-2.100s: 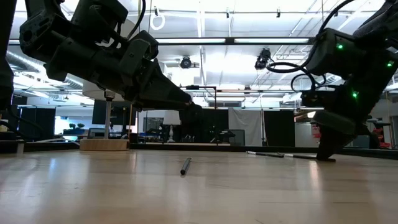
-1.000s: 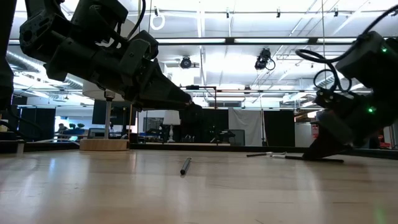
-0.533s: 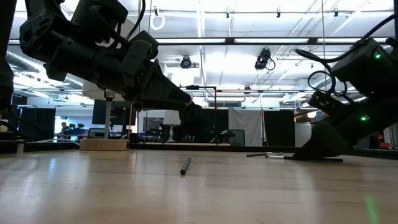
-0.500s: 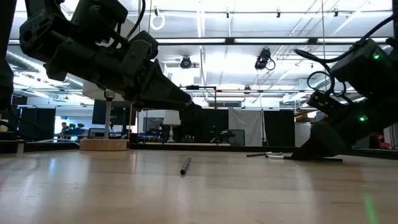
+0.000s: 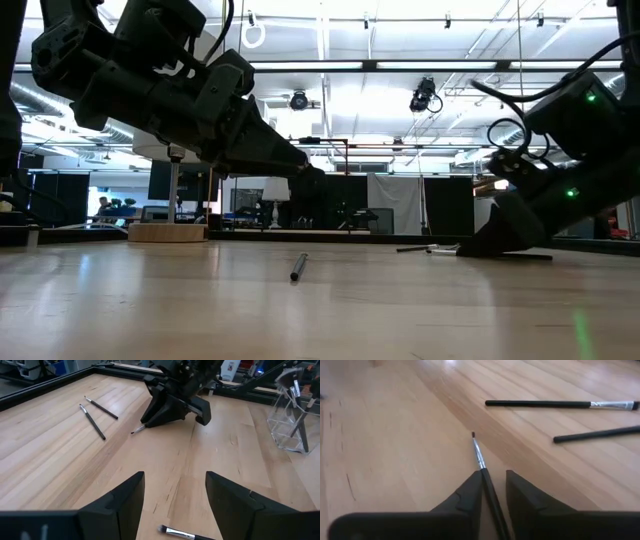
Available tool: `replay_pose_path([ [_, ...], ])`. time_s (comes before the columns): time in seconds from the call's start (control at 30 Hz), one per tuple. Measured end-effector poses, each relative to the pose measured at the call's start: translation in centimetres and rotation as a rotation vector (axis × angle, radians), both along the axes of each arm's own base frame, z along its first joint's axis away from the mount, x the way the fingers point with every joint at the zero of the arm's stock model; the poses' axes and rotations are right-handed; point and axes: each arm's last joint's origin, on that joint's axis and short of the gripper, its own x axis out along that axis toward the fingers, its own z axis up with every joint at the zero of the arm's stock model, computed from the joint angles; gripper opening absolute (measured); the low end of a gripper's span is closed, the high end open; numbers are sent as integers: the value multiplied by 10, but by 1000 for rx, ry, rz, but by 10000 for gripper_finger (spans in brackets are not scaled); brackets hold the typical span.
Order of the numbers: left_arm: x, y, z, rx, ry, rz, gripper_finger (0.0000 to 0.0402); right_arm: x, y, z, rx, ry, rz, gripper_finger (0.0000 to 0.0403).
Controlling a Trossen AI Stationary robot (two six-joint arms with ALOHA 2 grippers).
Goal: Pick & Place Makeup Supplies
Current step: Put the silver makeup brush into the transparent organizer
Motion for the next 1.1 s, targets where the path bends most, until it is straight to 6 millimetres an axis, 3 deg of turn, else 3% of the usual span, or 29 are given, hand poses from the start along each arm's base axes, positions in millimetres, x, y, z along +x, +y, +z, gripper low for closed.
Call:
replay_pose_path([
  [0.23, 0, 0, 0, 0, 0, 0, 213, -6, 0, 0, 21, -20, -5, 15],
  [0.53, 0, 0, 0, 0, 1, 0, 213, -5, 1, 2, 3, -49, 41, 9],
  [0.83, 0, -1, 0, 23, 4, -12, 211, 10, 10, 26, 34, -314, 191, 6],
  [1.1, 1, -14, 13, 129, -105, -112, 211, 40, 40, 62, 61, -618, 468, 6],
])
